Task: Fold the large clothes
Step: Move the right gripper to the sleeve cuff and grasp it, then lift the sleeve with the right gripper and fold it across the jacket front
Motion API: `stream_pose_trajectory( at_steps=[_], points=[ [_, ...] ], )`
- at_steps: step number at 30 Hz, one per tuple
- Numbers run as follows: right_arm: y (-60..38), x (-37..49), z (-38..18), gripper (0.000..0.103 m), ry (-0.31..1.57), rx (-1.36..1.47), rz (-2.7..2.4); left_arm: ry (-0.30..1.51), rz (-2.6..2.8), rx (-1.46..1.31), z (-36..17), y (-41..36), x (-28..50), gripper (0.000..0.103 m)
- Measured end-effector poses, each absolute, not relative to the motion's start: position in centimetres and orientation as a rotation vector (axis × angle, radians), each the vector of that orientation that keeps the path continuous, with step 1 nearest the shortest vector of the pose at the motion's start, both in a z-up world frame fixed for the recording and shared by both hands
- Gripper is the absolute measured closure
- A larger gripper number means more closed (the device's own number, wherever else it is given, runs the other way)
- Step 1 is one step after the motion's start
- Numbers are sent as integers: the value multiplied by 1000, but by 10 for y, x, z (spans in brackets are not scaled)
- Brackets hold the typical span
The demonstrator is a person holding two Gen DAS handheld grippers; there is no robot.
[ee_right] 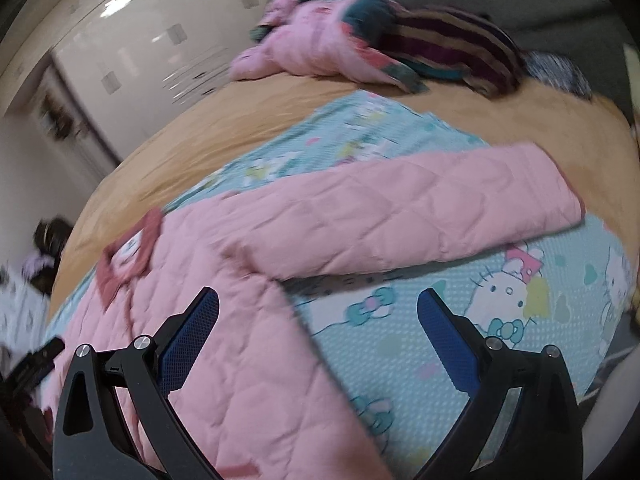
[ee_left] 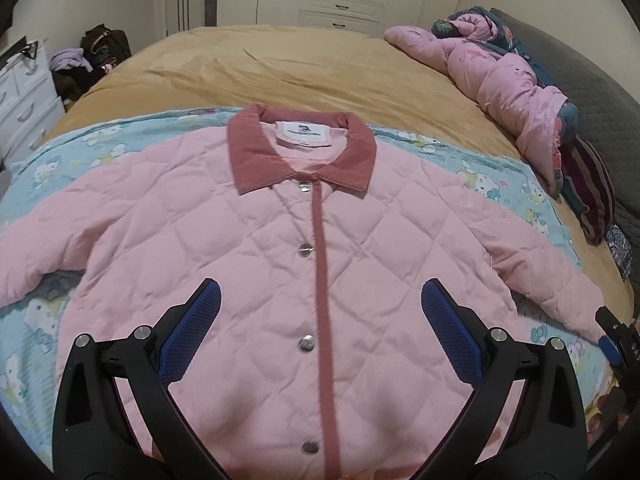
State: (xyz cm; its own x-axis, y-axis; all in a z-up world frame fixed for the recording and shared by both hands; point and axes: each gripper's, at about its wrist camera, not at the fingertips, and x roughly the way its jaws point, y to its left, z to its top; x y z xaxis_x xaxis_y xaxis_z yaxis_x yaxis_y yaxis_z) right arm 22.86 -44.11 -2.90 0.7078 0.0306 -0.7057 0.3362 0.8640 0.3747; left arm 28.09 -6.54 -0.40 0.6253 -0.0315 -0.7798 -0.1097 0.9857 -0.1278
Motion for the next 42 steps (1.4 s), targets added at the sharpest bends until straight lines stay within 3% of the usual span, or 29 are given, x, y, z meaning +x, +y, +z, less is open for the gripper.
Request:
stream_pose_trajectory(
  at_steps=[19, 32, 34, 35, 36, 37, 39, 42],
  points=[
    [-578, 252, -112, 4, 774, 900, -507, 927, 29, -127, -48, -96, 354, 9],
    [-646, 268, -134, 4, 597, 1115, -593, 980, 55, -147, -70, -68, 370, 9],
    [-650, 271, -133, 22, 576, 1107, -597, 969, 54, -162, -65, -62, 369, 9],
    [-653, 273, -134, 46, 567, 1115, -589, 971, 56, -169, -63, -59, 369, 9],
    [-657, 275, -135, 56, 558, 1134, -565, 972, 57, -176, -62, -56, 369, 9],
    [-659, 277, -134, 58, 558, 1135, -552, 974, 61, -186, -61, -52, 369, 9],
    [-657, 286, -119, 74, 548, 1069, -516, 969, 67, -195, -57, -46, 369, 9],
    [-644, 298, -79, 80, 504, 942, -440, 957, 82, -194, -50, -39, 367, 9]
  ],
)
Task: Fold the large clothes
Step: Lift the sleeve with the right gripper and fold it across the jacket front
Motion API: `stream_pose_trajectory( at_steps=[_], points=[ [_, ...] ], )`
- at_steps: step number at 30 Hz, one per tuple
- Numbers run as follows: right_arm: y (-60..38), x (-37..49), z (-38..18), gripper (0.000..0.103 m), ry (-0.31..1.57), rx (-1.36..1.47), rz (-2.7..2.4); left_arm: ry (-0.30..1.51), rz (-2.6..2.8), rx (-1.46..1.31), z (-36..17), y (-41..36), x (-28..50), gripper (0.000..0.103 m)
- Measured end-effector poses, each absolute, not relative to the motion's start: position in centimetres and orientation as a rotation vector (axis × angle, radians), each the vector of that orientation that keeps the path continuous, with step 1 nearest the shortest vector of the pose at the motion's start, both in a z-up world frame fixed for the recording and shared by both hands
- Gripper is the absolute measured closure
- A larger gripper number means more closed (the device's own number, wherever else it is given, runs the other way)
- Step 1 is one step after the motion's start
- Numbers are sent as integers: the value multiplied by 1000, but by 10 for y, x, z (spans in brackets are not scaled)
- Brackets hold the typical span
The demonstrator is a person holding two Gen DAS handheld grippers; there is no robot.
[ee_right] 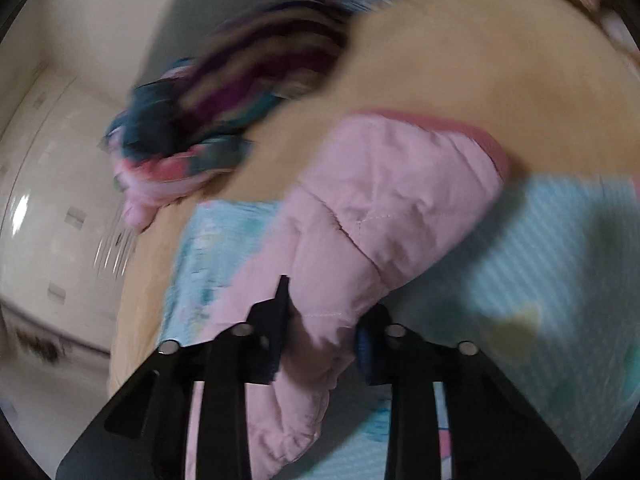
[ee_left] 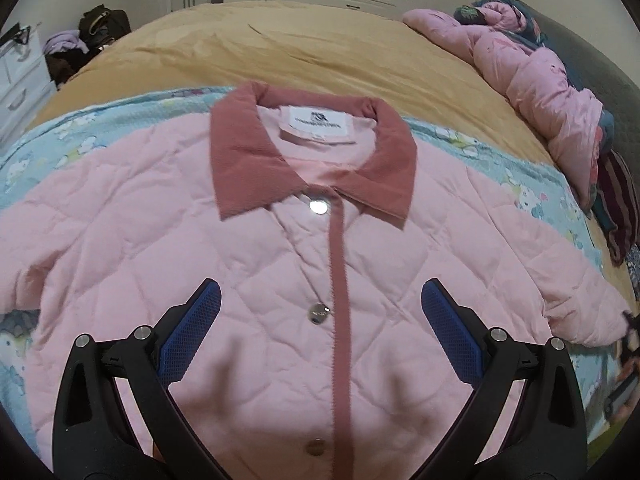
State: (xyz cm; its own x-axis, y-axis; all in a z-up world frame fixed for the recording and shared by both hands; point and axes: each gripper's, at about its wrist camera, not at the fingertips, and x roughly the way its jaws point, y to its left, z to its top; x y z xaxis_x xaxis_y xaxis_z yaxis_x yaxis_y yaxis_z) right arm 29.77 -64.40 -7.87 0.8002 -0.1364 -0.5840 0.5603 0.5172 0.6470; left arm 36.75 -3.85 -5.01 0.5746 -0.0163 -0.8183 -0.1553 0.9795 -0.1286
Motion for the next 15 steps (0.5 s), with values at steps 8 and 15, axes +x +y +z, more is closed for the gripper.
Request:
stream_pose_trajectory(
  at_steps=[8, 15],
  points=[
    [-586, 326, 29, 83, 411, 697, -220, 927, 86, -236, -30, -21, 359, 9],
    [-508, 344, 102, 84, 364, 513, -60, 892, 45, -299, -9, -4, 347, 9]
  ],
)
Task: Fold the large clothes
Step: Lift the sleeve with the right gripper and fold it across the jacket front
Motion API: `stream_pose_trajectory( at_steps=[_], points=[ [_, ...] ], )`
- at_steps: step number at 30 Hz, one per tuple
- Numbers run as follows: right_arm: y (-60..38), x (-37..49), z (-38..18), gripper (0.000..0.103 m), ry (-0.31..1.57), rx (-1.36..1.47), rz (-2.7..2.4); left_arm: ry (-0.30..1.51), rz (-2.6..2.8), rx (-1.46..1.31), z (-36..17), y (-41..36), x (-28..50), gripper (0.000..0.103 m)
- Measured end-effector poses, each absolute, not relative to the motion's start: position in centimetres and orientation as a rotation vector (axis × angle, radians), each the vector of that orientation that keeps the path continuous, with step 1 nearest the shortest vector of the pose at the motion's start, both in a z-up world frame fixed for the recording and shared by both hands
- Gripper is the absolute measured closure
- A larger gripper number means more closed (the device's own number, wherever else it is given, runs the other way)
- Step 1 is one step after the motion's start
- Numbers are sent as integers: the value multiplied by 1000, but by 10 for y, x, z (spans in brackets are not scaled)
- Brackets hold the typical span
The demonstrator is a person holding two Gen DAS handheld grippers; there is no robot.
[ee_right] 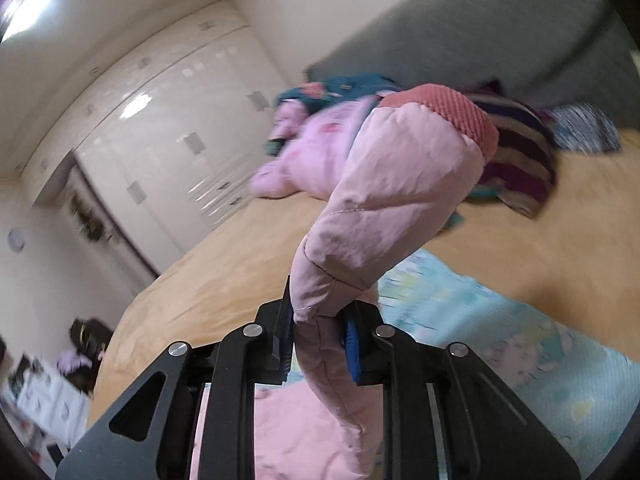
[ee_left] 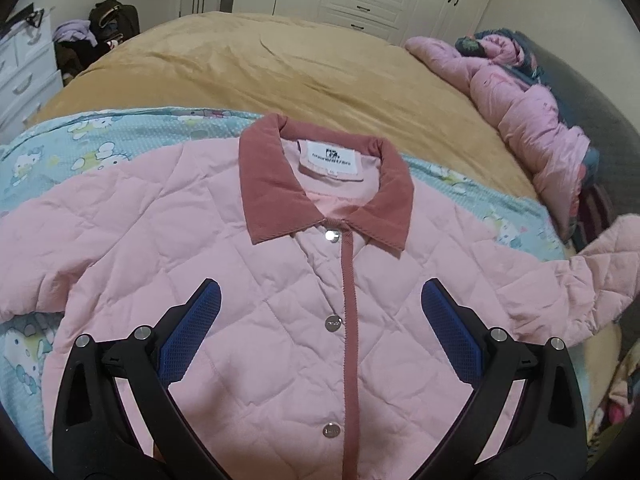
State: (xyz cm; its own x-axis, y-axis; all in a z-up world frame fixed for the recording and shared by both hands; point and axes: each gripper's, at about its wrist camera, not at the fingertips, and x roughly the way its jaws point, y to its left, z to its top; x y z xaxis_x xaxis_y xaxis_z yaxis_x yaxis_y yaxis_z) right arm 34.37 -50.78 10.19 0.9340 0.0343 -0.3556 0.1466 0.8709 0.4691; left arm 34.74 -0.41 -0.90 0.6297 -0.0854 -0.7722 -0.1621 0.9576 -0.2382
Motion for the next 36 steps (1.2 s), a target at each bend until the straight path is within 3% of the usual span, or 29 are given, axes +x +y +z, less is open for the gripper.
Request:
stream_pose_trajectory(
  at_steps=[11, 18, 36],
  points=[
    [-384, 348, 160, 84, 324, 306, 157, 838, -29, -437, 17, 37, 325, 9],
    [-317, 340, 168, 84, 315, 211, 280, 800, -24, -505, 29, 69, 308, 9],
    [-153, 332, 83, 84, 418, 140, 485, 720, -22, -759, 13, 145, 270, 9]
  ],
)
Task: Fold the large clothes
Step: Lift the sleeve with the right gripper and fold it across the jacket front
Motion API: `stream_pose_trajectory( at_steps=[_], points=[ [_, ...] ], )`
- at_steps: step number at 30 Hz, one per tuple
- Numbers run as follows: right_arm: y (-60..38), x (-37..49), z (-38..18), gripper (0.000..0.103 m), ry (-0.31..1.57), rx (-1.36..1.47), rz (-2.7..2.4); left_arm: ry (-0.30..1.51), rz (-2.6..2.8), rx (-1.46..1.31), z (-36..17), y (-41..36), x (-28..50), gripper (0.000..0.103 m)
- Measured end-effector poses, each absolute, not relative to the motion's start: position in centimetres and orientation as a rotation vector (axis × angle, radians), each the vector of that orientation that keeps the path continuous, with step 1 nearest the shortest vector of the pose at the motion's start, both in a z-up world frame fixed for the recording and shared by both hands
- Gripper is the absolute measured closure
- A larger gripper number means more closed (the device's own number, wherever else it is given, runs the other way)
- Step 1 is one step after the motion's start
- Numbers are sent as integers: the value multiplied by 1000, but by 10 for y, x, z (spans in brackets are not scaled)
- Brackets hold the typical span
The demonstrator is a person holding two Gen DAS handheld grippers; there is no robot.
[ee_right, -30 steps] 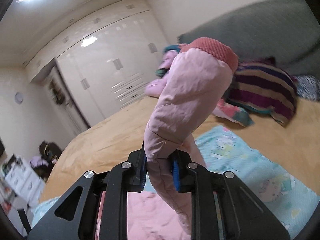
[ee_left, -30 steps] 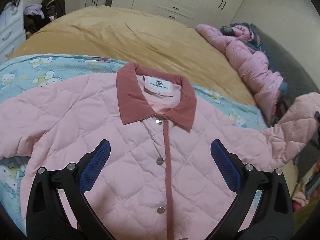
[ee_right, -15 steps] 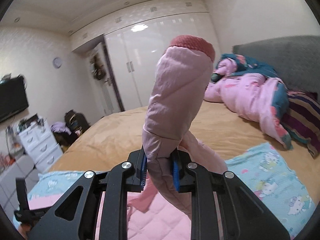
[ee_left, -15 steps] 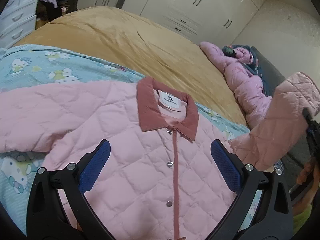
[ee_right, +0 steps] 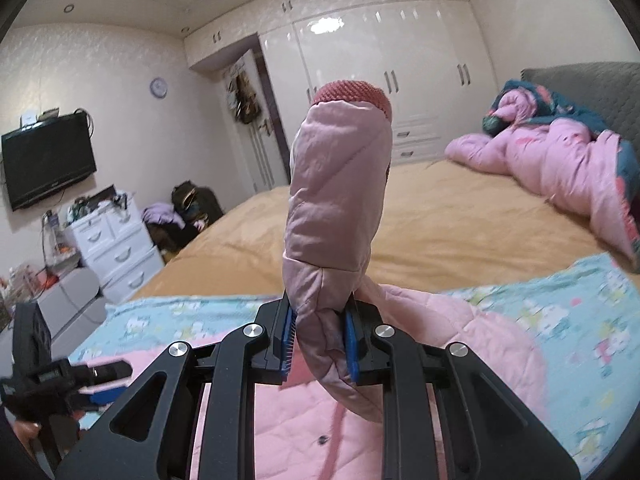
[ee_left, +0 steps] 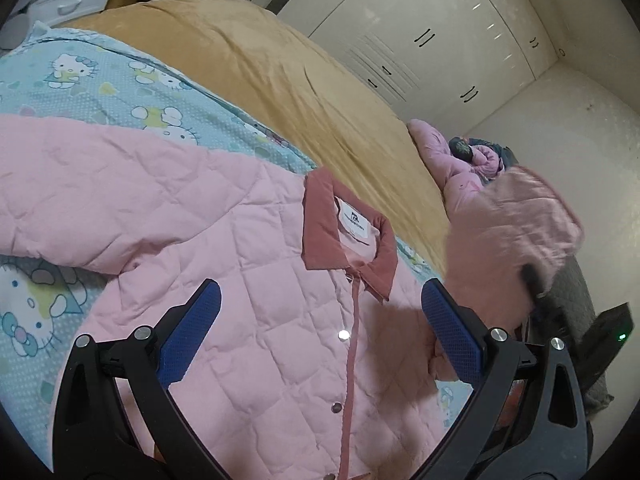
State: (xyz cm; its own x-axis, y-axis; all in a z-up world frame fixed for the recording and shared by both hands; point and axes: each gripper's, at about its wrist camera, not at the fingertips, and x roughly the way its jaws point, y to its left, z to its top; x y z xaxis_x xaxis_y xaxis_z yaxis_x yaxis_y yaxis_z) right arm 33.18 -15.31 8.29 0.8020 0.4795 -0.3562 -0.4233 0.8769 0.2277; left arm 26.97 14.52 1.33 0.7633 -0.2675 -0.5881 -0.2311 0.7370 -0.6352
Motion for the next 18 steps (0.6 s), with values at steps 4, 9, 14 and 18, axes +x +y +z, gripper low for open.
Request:
stream_pose_trajectory(
  at_steps=[4, 9, 14, 18],
  points=[
    [-128, 333, 55, 84, 460, 125, 496, 709, -49, -780, 12, 151, 271, 9],
    [-113, 334, 17, 84, 530, 161, 495, 704, -91, -809, 6, 154, 275, 9],
    [-95, 334, -13, 81, 608, 150, 513, 730, -120, -828, -4, 151, 283, 9],
    [-78, 328, -25, 71, 651, 109, 589, 746, -143, -853, -11, 150, 287, 9]
  ],
)
